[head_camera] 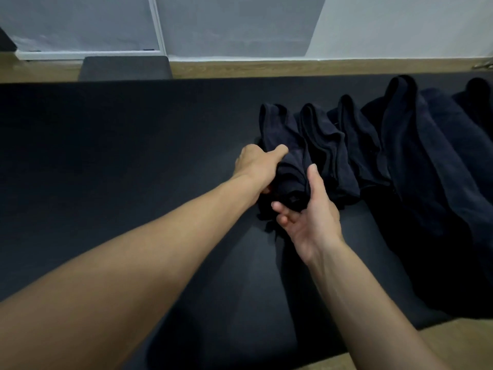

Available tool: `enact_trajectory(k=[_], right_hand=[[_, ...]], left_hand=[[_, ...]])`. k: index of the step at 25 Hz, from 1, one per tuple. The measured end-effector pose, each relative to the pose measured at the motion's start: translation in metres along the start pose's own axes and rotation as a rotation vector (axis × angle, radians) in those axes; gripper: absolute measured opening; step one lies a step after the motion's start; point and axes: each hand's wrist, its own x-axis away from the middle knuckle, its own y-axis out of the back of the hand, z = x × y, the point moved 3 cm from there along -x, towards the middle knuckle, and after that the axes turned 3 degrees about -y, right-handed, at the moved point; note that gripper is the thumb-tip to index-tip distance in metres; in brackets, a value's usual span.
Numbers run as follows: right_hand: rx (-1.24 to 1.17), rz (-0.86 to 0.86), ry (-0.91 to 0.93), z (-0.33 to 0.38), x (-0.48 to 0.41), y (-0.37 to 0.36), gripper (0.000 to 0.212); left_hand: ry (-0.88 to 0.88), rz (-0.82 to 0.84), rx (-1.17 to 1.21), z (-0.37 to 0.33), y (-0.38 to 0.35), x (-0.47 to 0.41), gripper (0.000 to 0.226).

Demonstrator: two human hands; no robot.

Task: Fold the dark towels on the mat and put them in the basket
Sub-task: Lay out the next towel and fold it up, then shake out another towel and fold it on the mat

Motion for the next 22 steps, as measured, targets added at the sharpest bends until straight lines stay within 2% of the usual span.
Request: enact_trajectory(k=[3,6,9,11,15,16,17,19,22], right_hand=[[0.104,-0.035,0.006,-0.003,0.002,0.003,0.051],[0.092,-0.072,0.037,-0.004,0.003,0.004,0.048],[0.055,-0.108,0.074,-0.009,0.004,0.003,0.047],[0.029,-0.146,0.086,-0.012,0.004,0.003,0.044],[0.029,-0.231,0.086,-0.018,0.013,0.003,0.047],[0.025,-0.255,0.105,-0.023,0.018,0.004,0.046],[0.032,-0.273,0.16,-0.026,0.024,0.004,0.042],[0.148,-0.277,0.389,-0.025,0.042,0.0,0.032],[0.508,-0.163,0.836,-0.002,0.061,-0.023,0.023]], left_hand=[[-0.046,-0.059,-0.092,0.005,0.003,-0.004,0.042],[-0.097,-0.056,-0.156,0.008,0.007,0.002,0.046],[-0.363,-0.115,-0.182,0.009,0.016,0.028,0.046],[-0.552,-0.065,-0.236,0.015,0.016,0.047,0.048],[-0.692,-0.051,-0.628,0.02,0.025,0.05,0.036],[-0.688,-0.031,-0.654,0.014,0.029,0.048,0.035],[-0.657,0.013,-0.629,0.009,0.032,0.046,0.036],[-0.543,0.083,-0.546,0.005,0.035,0.045,0.042],[-0.394,0.15,-0.574,0.015,0.043,0.049,0.045]])
